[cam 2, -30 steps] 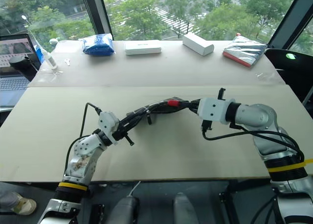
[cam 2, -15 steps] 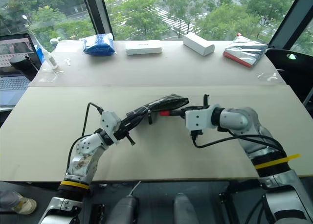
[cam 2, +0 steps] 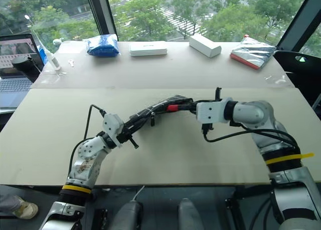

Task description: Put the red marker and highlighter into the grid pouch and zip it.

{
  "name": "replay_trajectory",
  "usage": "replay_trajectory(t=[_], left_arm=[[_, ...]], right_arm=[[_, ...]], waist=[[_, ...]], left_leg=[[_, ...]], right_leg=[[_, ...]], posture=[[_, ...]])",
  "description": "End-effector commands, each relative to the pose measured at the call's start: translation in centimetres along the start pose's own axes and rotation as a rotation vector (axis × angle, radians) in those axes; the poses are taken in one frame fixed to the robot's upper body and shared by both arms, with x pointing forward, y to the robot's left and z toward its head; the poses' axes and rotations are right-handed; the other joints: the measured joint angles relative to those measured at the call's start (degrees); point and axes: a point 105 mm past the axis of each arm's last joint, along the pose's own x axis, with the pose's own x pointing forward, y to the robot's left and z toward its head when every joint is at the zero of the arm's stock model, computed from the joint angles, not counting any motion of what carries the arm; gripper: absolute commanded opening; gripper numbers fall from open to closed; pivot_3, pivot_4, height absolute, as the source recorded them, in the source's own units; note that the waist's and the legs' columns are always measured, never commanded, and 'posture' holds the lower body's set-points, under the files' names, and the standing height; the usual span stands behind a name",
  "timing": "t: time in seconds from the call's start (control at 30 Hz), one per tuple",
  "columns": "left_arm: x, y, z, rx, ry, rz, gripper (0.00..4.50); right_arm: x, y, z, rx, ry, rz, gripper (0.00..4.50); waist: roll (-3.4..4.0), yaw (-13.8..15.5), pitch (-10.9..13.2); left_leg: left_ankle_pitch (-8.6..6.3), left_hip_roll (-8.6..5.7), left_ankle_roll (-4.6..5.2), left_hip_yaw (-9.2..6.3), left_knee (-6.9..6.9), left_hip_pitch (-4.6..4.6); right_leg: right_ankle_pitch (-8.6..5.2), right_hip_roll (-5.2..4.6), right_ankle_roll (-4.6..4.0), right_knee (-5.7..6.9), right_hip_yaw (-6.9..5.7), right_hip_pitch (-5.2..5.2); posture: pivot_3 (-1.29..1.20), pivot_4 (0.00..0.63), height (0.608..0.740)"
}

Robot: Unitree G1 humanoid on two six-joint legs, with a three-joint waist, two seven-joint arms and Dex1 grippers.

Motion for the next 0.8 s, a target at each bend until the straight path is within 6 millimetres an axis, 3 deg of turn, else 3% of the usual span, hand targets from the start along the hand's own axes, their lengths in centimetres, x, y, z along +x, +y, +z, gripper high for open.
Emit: replay_trajectory(t=[0.03,0.37,0.67,0.8], left_arm=[[0.4,0.0,1.2,0.032,-0.041,-0.005,0.00],[0.3,-0.2,1.3,0.031,-0.046,-0.011,0.00],[0.4,-0.4,1.2,0.029,-0.044,-0.023,0.00],[0.4,-0.5,1.2,0.027,-0.047,-0.021,0.00]], right_arm=[[-0.9,-1.4,-0.7,-0.040,0.034,-0.045,0.55],[0.9,-1.2,-0.7,-0.089,0.038,-0.023,0.55],[5.0,-0.8,3.2,-0.159,-0.098,0.010,0.55],[6.1,-0.9,3.6,-0.148,-0.112,0.010,0.55]], waist=[[0.00,-0.04,0.00],[0.00,-0.11,0.00],[0.00,-0.20,0.00],[0.00,0.00,0.00]], left_leg=[[0.00,0.00,0.00,0.00,0.00,0.00],[0.00,0.00,0.00,0.01,0.00,0.00],[0.00,0.01,0.00,0.00,0.00,0.01],[0.00,-0.01,0.00,0.00,0.02,-0.01]], right_leg=[[0.00,0.00,0.00,0.00,0.00,0.00],[0.00,0.00,0.00,0.01,0.01,-0.01],[0.01,0.01,-0.01,0.02,0.01,-0.02],[0.01,-0.02,-0.01,0.03,0.00,-0.02]], posture=[[0.00,0.150,0.740],[0.00,0.150,0.740],[0.00,0.150,0.740],[0.00,0.150,0.740]])
